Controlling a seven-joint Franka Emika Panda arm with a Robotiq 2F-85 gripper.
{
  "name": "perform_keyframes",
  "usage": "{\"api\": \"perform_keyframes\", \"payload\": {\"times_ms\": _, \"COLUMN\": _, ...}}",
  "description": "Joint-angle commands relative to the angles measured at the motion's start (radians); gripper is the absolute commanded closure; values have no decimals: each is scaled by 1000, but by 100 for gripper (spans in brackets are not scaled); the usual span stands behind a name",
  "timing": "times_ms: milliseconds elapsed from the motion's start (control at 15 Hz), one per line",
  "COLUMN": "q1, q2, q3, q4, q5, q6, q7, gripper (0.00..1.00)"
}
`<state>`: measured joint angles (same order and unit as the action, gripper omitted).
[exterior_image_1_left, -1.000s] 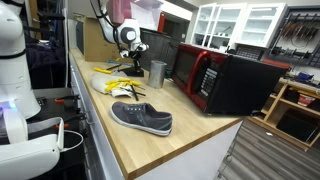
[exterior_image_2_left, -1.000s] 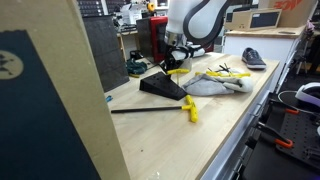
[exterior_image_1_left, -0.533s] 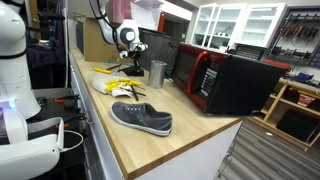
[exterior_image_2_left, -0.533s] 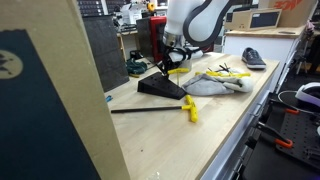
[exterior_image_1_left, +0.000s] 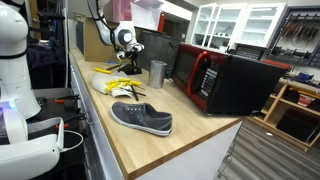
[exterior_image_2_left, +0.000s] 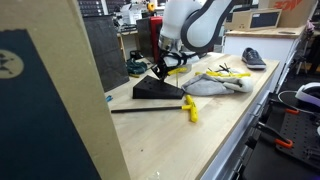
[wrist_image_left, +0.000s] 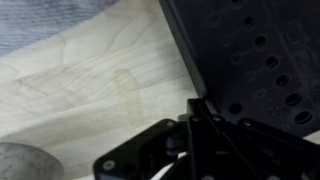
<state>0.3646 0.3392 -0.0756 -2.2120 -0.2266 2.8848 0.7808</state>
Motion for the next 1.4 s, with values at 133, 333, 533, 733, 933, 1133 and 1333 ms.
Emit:
{"api": "perform_keyframes", "payload": {"times_ms": 133, "q1": -7, "q2": -115, "q3": 7, "q4": -47, "q5": 19, "q6": 55, "q7": 3, "gripper": 73}}
{"api": "perform_keyframes", "payload": {"times_ms": 333, "q1": -62, "q2": -194, "q3": 79, "q4": -64, "q5": 87, "q6": -27, "q7": -129, "gripper": 53}}
{"api": "perform_keyframes", "payload": {"times_ms": 533, "q1": -118, "q2": -274, "q3": 161, "q4": -89, "q5": 198, "q6": -125, "q7": -335, "gripper": 28}}
{"api": "perform_keyframes", "payload": {"times_ms": 733, "q1": -147, "q2": -357, "q3": 185, "q4": -106, "q5": 234, "q6": -243, "q7": -466, "gripper": 7}}
{"api": "perform_keyframes", "payload": {"times_ms": 933, "q1": -168, "q2": -424, "q3": 192, "q4": -116, "q5": 244, "q6": -330, "q7": -562, "gripper": 0}}
{"api": "perform_keyframes", "payload": {"times_ms": 1133, "q1": -181, "q2": -468, "q3": 187, "q4": -100, "q5": 247, "q6": -484, "q7": -638, "gripper": 0}}
{"api": "perform_keyframes", "payload": {"times_ms": 1333, "q1": -191, "q2": -505, "q3": 184, "q4": -83, "q5": 240, "q6": -649, "q7": -697, "gripper": 0}}
